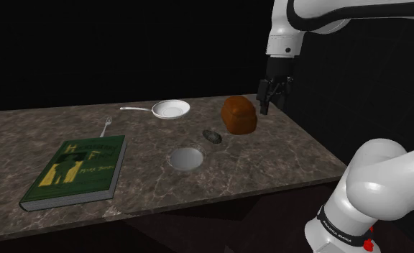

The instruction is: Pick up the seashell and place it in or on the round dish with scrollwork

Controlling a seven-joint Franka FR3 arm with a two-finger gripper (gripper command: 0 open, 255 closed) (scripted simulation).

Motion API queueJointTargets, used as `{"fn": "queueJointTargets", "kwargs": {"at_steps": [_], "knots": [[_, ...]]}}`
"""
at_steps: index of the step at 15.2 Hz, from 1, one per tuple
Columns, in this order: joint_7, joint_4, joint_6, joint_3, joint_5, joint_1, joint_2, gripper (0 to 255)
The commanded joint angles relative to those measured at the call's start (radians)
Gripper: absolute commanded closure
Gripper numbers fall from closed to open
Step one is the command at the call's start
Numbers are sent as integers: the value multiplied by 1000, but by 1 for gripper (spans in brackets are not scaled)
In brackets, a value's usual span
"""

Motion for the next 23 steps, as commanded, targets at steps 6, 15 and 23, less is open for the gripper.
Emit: {"fn": "queueJointTargets", "kwargs": {"at_steps": [6,15,23], "knots": [[-28,-15,168,-14,-8,-2,145,0],[-78,50,431,-39,-2,-3,459,0],[-125,201,595,-56,28,-6,762,0]]}}
